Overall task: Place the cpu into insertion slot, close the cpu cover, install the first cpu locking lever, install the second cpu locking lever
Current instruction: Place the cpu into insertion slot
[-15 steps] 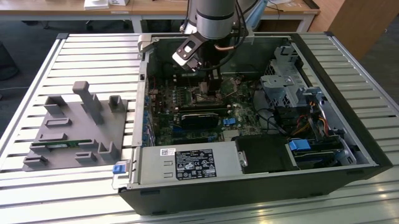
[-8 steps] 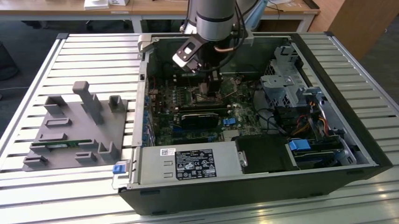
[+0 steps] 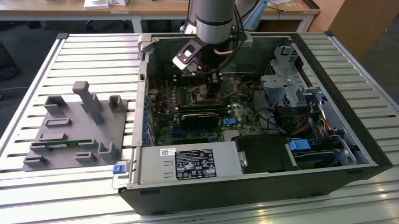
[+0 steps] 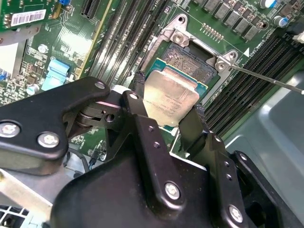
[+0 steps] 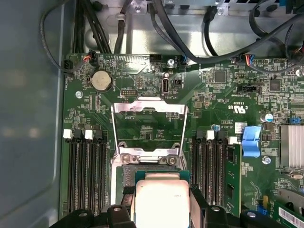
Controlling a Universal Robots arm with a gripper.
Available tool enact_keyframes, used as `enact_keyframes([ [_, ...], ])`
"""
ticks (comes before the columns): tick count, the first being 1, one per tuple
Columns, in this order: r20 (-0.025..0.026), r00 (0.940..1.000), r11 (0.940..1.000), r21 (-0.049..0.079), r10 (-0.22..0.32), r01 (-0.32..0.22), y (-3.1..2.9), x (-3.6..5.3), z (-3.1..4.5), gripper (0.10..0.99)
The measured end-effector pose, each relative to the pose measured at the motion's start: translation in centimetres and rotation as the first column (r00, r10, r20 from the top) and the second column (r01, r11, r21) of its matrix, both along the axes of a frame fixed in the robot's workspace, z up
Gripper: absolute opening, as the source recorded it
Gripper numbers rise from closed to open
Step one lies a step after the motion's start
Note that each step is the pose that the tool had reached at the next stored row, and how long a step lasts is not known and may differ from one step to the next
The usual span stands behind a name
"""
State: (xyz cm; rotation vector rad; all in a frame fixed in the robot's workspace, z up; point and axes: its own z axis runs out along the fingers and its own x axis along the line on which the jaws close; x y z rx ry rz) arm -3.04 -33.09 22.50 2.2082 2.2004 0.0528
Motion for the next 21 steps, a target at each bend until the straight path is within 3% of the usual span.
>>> enact_keyframes([
  [21,0.0002,1.0000,1.0000,0.000,0.000,0.000,0.83,-0.05,-1.18,0.541],
])
